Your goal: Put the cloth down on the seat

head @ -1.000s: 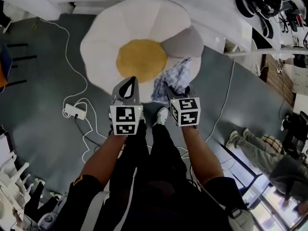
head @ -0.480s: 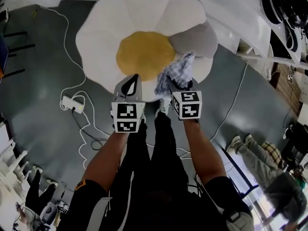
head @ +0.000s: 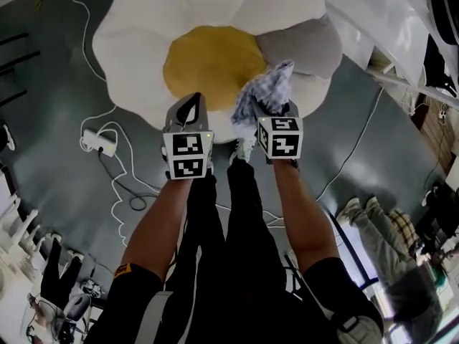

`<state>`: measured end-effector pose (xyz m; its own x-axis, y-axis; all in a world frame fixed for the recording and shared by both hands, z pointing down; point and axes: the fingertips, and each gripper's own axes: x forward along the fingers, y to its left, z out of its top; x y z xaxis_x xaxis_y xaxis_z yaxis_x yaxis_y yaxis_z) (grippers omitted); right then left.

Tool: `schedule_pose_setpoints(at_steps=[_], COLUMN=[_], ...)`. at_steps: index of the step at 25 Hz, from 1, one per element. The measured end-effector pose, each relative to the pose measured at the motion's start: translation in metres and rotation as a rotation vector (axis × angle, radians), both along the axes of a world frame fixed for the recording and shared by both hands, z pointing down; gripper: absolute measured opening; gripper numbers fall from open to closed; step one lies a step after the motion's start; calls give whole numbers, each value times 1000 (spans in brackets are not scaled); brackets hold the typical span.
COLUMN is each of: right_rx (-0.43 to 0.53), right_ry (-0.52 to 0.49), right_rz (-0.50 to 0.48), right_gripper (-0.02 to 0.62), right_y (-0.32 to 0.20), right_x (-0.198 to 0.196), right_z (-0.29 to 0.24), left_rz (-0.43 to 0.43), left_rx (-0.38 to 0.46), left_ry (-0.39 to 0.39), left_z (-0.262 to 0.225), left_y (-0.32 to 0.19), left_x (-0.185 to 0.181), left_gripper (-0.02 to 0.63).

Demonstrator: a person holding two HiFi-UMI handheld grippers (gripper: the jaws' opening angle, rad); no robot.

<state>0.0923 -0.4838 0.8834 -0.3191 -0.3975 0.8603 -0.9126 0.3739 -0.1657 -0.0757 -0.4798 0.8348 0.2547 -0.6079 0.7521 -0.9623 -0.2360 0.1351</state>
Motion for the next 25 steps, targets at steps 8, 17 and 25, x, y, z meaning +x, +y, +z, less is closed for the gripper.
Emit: schedule_pose_setpoints(at_steps=[8, 17, 25], right_rx=[-17, -71, -117], right_ry=[5, 34, -11], right_rz=[34, -4, 3], right_gripper=[215, 234, 274], right_y=[-24, -36, -40], right_x=[10, 6, 11], right_z=[58, 119, 158], left_rz=[0, 2, 12], left_rx=[-31, -50, -78], left_ry=[-30, -44, -55], left_z=[61, 118, 143], left_y=[-16, -22, -36], left_x=[0, -3, 16], left_gripper=[0, 2, 0])
